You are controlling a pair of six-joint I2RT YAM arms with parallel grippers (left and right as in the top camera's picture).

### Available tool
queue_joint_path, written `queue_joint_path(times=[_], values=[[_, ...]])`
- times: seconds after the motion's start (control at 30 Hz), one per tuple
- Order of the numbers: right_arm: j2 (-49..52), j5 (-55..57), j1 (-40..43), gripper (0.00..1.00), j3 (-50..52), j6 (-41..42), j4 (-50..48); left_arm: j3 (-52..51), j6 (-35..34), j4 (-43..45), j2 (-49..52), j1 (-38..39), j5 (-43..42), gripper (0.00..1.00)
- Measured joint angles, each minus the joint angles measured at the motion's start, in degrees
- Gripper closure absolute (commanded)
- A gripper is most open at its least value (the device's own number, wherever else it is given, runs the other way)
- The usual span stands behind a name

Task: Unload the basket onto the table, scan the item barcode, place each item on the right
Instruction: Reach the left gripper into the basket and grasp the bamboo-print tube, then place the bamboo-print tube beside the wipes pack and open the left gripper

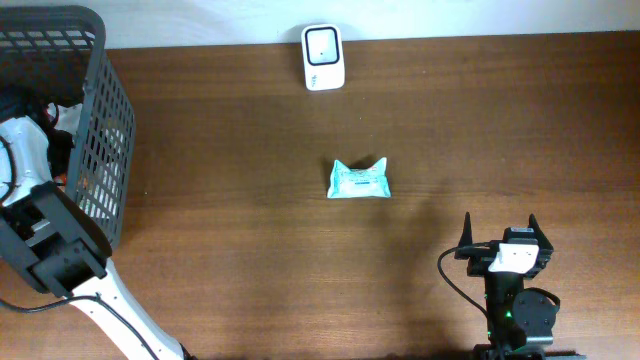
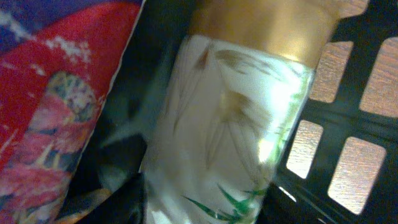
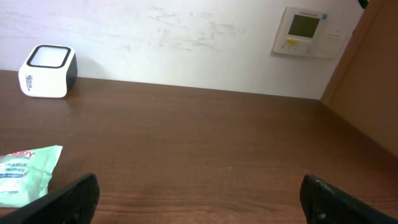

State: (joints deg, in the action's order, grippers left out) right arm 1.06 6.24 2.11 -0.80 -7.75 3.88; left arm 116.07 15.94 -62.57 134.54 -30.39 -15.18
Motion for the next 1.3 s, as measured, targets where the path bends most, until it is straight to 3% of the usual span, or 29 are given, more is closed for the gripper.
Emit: queue_joint_path(times=[0.1, 0.17, 0.23, 0.4, 0.53, 0.67, 0.83, 1.03, 1.2, 1.3], values=[[0.0, 0.0, 0.0, 0.01, 0.0, 0.0, 0.0, 0.3, 1.5, -0.3, 0.0, 0.0, 0.0, 0.66], [0.0, 0.0, 0.0, 0.01, 0.0, 0.0, 0.0, 0.9, 2.3, -1.0, 0.2, 0.0, 0.0, 0.87], [0.0, 0.0, 0.0, 0.01, 0.0, 0.0, 0.0, 1.6, 2.6, -1.3, 0.3, 0.0, 0.0, 1.0], [0.0, 0.0, 0.0, 0.01, 0.0, 0.0, 0.0, 8.1, -4.0, -6.0, 2.6, -0.7, 0.0, 1.0], [0.0, 0.0, 0.0, 0.01, 0.0, 0.0, 0.0, 24.0, -10.1, -15.0, 6.1, -3.0, -3.5, 1.0], [0.0, 0.0, 0.0, 0.01, 0.0, 0.0, 0.0, 44.9, -15.1, -19.1, 6.3, -7.8, -16.4, 1.0], [0.0, 0.0, 0.0, 0.01, 0.0, 0.0, 0.0, 62.0, -21.8, -18.2, 6.0, -10.6, -36.4, 1.0], [0.0, 0.0, 0.0, 0.01, 0.0, 0.0, 0.0, 62.5, -30.1, -9.6, 0.9, -10.6, -42.0, 1.0], [0.0, 0.0, 0.0, 0.01, 0.0, 0.0, 0.0, 62.8, -35.6, -8.8, -11.0, -9.6, -44.3, 1.0], [0.0, 0.0, 0.0, 0.01, 0.0, 0.0, 0.0, 63.2, -42.2, -12.7, -13.0, -1.2, -44.2, 1.0]])
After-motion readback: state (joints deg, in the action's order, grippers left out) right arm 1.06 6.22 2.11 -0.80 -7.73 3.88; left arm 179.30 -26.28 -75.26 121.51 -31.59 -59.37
